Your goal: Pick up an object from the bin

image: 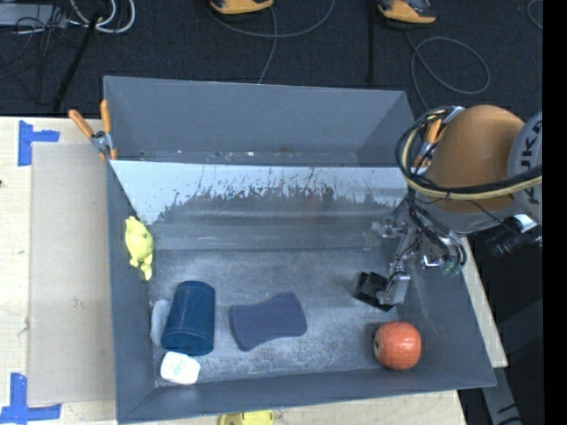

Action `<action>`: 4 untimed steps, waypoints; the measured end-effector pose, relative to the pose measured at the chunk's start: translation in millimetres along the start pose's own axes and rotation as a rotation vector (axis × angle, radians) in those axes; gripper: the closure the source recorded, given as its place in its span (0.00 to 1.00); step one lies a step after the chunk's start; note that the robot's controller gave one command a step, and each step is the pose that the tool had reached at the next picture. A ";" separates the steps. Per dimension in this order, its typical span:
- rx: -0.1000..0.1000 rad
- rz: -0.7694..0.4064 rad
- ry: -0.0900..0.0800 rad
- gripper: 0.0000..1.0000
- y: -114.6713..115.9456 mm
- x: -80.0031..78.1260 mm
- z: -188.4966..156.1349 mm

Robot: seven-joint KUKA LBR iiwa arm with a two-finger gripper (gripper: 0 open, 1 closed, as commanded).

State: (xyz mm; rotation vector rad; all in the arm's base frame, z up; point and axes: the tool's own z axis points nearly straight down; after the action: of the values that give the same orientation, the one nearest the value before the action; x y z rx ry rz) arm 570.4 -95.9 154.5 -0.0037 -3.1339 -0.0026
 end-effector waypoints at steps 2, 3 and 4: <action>0.001 -0.116 -0.007 1.00 -28.9 15.7 57.2; 0.001 -0.117 -0.007 1.00 -28.6 15.6 57.2; 0.003 -0.210 -0.011 0.00 -31.5 -31.2 83.9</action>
Offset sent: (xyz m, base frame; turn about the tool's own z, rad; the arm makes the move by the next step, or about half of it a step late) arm -0.0161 -0.0291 -0.0562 -0.1159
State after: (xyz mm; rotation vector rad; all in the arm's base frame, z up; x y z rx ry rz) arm 600.9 -127.4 70.3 0.3257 -3.1286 0.0005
